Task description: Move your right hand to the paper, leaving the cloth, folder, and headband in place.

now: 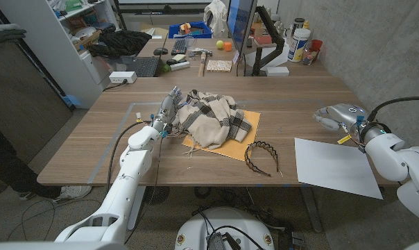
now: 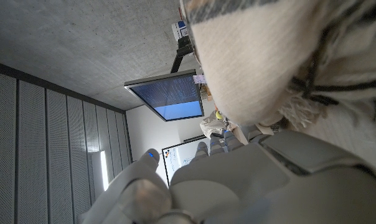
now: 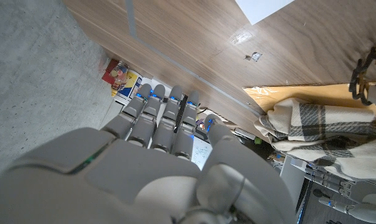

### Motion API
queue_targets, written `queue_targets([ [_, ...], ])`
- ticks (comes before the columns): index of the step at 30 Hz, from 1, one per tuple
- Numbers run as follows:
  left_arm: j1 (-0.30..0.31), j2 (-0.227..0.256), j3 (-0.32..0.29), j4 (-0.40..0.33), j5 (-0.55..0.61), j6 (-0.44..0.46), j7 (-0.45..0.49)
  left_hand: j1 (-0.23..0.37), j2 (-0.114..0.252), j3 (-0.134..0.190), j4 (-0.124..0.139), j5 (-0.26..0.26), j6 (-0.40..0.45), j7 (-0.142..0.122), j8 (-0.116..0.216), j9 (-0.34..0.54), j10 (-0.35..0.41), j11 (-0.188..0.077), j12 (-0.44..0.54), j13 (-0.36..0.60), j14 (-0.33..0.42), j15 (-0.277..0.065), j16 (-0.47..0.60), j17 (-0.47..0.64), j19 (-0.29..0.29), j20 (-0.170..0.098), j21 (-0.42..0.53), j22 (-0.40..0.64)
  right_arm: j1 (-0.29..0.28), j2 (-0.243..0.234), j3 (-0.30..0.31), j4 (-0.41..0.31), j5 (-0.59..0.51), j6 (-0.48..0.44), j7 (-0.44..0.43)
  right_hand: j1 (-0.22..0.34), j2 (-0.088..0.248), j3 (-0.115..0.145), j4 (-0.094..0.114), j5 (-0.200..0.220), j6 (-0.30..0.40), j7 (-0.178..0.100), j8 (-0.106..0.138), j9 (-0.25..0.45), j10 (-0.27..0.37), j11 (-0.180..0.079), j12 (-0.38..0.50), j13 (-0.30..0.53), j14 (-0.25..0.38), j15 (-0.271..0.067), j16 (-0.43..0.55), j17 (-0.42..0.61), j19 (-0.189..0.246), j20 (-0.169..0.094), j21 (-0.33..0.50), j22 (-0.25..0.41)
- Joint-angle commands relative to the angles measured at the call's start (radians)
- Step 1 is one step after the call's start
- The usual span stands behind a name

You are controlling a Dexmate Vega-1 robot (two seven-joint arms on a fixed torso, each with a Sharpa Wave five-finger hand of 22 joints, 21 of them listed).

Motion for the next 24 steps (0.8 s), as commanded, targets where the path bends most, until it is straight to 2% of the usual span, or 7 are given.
queue_targets([
  [1,0.005,0.001,0.003,-0.012,0.004,0.008,0.005,0.003,0.071,0.0,0.0,0.003,-0.139,-0.007,0.006,0.004,-0.164,0.005,0.005,0.003,-0.173,0.006,0.002,0.002,-0.18,0.006,-0.005,0.005,-0.007,0.008,0.002,-0.007,0.016,-0.047,0.045,0.001,0.003,0.005,0.005,-0.001,-0.004,-0.001,-0.004,0.004,-0.003,0.002,-0.005,0.004,0.005,-0.061,-0.003,0.004,-0.001,0.008,0.007,0.002],
  [24,0.01,0.005,0.003,-0.019,0.004,0.016,0.003,0.003,0.07,-0.003,-0.001,0.004,-0.14,-0.006,0.006,0.004,-0.165,0.005,0.006,0.003,-0.174,0.009,0.001,0.002,-0.177,0.009,-0.01,0.005,-0.032,0.023,0.002,-0.014,0.046,-0.079,0.053,-0.003,0.001,0.014,0.017,-0.002,-0.031,-0.005,-0.015,0.004,-0.012,0.006,-0.015,0.004,0.001,-0.059,-0.012,0.005,-0.003,0.01,0.006,0.003],
])
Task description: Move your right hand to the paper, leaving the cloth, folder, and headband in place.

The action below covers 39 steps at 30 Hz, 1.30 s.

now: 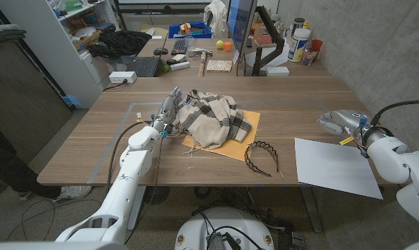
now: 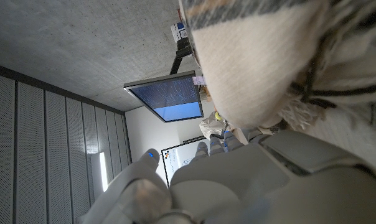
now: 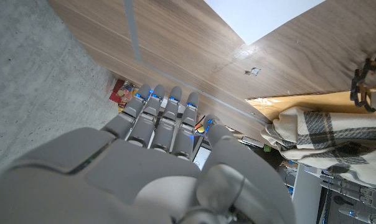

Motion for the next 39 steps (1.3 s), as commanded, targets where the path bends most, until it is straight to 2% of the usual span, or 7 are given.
queue_targets([
  [1,0.003,0.003,0.0,-0.003,0.001,0.003,-0.001,0.003,0.07,-0.003,-0.001,0.004,-0.14,-0.006,0.006,0.004,-0.165,0.004,0.005,0.003,-0.172,0.007,0.001,0.002,-0.177,0.009,-0.003,0.005,-0.012,0.007,0.0,-0.004,0.013,-0.019,0.01,-0.003,0.001,0.003,0.006,-0.002,-0.007,0.001,-0.001,0.004,0.001,0.0,0.0,0.004,0.003,-0.059,-0.003,0.005,0.005,0.003,0.006,0.003],
  [15,0.001,0.001,0.0,0.001,0.0,0.004,-0.002,0.004,0.07,-0.005,-0.001,0.005,-0.139,-0.007,0.006,0.004,-0.164,0.007,0.006,0.003,-0.171,0.007,0.001,0.002,-0.176,0.011,-0.007,0.005,-0.016,0.007,-0.006,0.0,0.026,-0.039,0.022,-0.004,0.0,0.008,0.012,-0.003,-0.009,0.0,0.0,0.005,0.008,0.001,-0.001,0.004,0.018,-0.056,-0.001,0.006,0.007,0.004,0.007,0.003],
  [39,0.009,0.0,0.005,-0.012,0.005,0.011,0.004,0.004,0.07,-0.007,-0.001,0.006,-0.14,-0.006,0.006,0.004,-0.164,0.006,0.006,0.003,-0.171,0.008,0.0,0.002,-0.174,0.013,-0.012,0.006,-0.036,0.01,-0.009,0.015,0.055,-0.057,0.014,-0.006,-0.004,0.018,0.02,-0.004,-0.034,-0.001,-0.007,0.005,-0.01,0.003,-0.014,0.005,0.001,-0.052,-0.012,0.006,0.006,0.004,0.006,0.004],
])
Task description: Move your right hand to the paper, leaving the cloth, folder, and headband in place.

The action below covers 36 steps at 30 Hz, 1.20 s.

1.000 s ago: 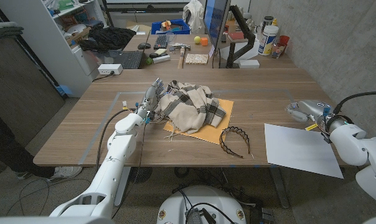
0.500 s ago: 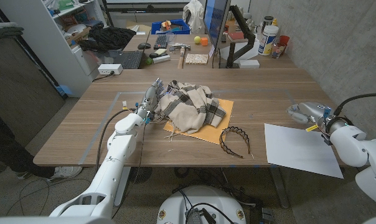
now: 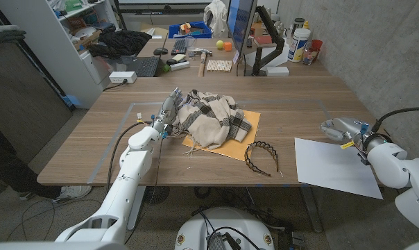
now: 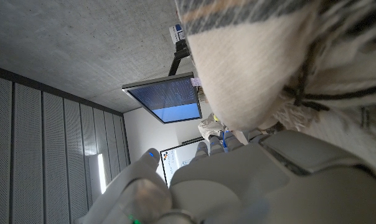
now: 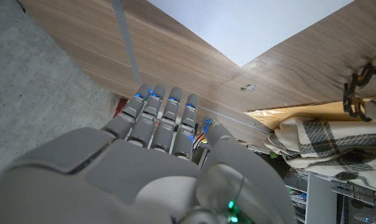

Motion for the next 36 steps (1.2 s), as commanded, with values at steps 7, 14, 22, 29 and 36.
queue_targets([
  [7,0.011,-0.002,0.005,-0.019,0.005,0.008,0.008,0.0,0.066,-0.005,0.002,0.006,-0.14,-0.007,0.006,0.004,-0.165,0.006,0.006,0.003,-0.174,0.006,0.0,0.002,-0.18,0.007,-0.003,0.006,-0.015,0.001,0.0,0.015,0.022,-0.005,-0.015,-0.003,-0.006,0.008,0.005,-0.003,-0.023,0.0,-0.005,0.005,-0.01,0.0,-0.009,0.005,-0.013,-0.048,-0.004,0.003,0.003,0.003,0.005,0.004],
  [14,0.014,-0.003,0.008,-0.024,0.007,0.011,0.009,0.0,0.066,-0.006,0.002,0.006,-0.14,-0.007,0.006,0.004,-0.166,0.008,0.006,0.003,-0.174,0.006,0.0,0.002,-0.18,0.007,-0.004,0.006,-0.022,0.004,-0.002,0.019,0.029,-0.01,-0.019,0.004,-0.01,0.013,-0.002,-0.003,-0.029,0.001,-0.005,0.005,-0.015,0.002,-0.011,0.005,-0.022,-0.047,-0.008,0.001,0.0,0.004,0.003,0.004],
  [22,0.016,-0.004,0.01,-0.027,0.007,0.012,0.012,0.0,0.066,-0.007,0.002,0.006,-0.14,-0.006,0.006,0.004,-0.165,0.007,0.007,0.003,-0.174,0.007,0.0,0.002,-0.18,0.008,-0.006,0.006,-0.03,0.005,-0.004,0.019,0.026,-0.018,-0.028,0.025,-0.014,0.018,-0.022,-0.002,-0.039,0.001,-0.004,0.005,-0.022,-0.001,-0.014,0.005,-0.033,-0.046,-0.009,0.0,-0.003,0.003,0.001,0.004],
  [29,0.019,-0.003,0.01,-0.031,0.008,0.013,0.014,-0.001,0.066,-0.008,0.002,0.007,-0.14,-0.006,0.006,0.004,-0.165,0.006,0.006,0.003,-0.174,0.007,0.0,0.002,-0.179,0.008,-0.007,0.006,-0.034,0.006,-0.007,0.02,0.029,-0.023,-0.03,0.036,-0.015,0.018,-0.033,-0.003,-0.05,-0.002,-0.005,0.005,-0.026,0.0,-0.016,0.005,-0.035,-0.047,-0.006,0.002,-0.004,0.002,0.001,0.004],
  [36,0.019,-0.003,0.009,-0.032,0.007,0.012,0.013,-0.001,0.066,-0.008,0.002,0.007,-0.14,-0.004,0.006,0.004,-0.166,0.006,0.006,0.003,-0.174,0.006,-0.001,0.002,-0.179,0.007,-0.009,0.006,-0.038,0.008,-0.011,0.017,0.03,-0.032,-0.03,0.043,-0.015,0.016,-0.04,-0.004,-0.059,-0.001,-0.005,0.005,-0.03,0.003,-0.017,0.005,-0.038,-0.049,-0.004,0.005,-0.003,0.002,0.001,0.004],
])
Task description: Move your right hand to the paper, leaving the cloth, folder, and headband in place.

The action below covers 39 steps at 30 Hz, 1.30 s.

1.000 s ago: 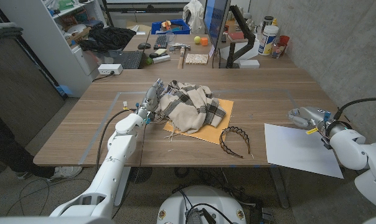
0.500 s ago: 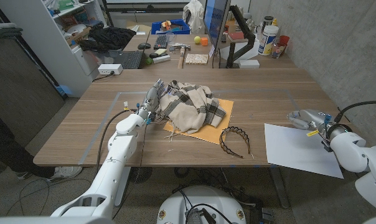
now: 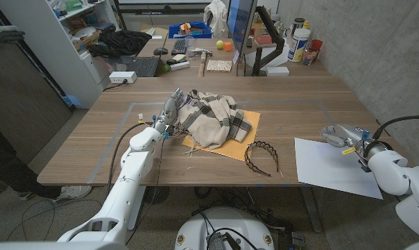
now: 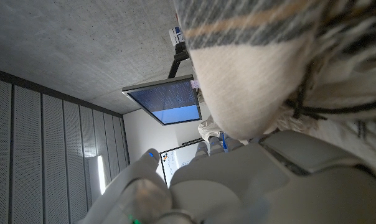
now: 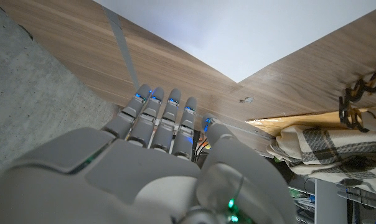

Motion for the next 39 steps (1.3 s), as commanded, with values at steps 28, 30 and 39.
queue_targets([
  [28,0.017,0.004,-0.002,-0.024,0.001,0.01,0.005,-0.001,0.067,-0.004,0.001,0.008,-0.139,-0.006,0.006,0.004,-0.166,0.003,0.006,0.003,-0.174,0.007,-0.001,0.002,-0.177,0.008,-0.01,0.001,-0.023,0.005,-0.021,0.006,0.018,-0.03,-0.009,0.046,-0.006,-0.007,-0.04,-0.002,-0.05,0.003,-0.003,0.006,-0.012,0.0,-0.005,0.006,-0.002,-0.055,0.011,0.007,0.003,-0.002,0.001,0.005],
  [30,0.018,0.004,-0.003,-0.026,0.001,0.009,0.006,-0.001,0.067,-0.004,0.001,0.008,-0.14,-0.005,0.006,0.004,-0.166,0.006,0.006,0.003,-0.175,0.007,-0.001,0.002,-0.177,0.008,-0.011,0.001,-0.023,0.005,-0.022,0.007,0.018,-0.03,-0.012,0.05,-0.007,-0.007,-0.043,-0.002,-0.053,0.003,-0.003,0.006,-0.012,0.0,-0.005,0.006,-0.002,-0.055,0.011,0.007,0.003,-0.002,0.002,0.005],
  [39,0.024,0.006,-0.004,-0.037,0.0,0.014,0.006,-0.001,0.068,-0.005,0.001,0.008,-0.139,-0.006,0.006,0.004,-0.166,0.006,0.007,0.003,-0.174,0.007,-0.001,0.002,-0.176,0.007,-0.013,0.002,-0.025,0.001,-0.022,0.007,0.02,-0.033,-0.015,0.066,-0.013,-0.009,-0.06,-0.001,-0.067,0.003,-0.003,0.006,-0.015,-0.002,-0.005,0.006,-0.003,-0.055,0.011,0.005,0.004,-0.002,0.002,0.004],
])
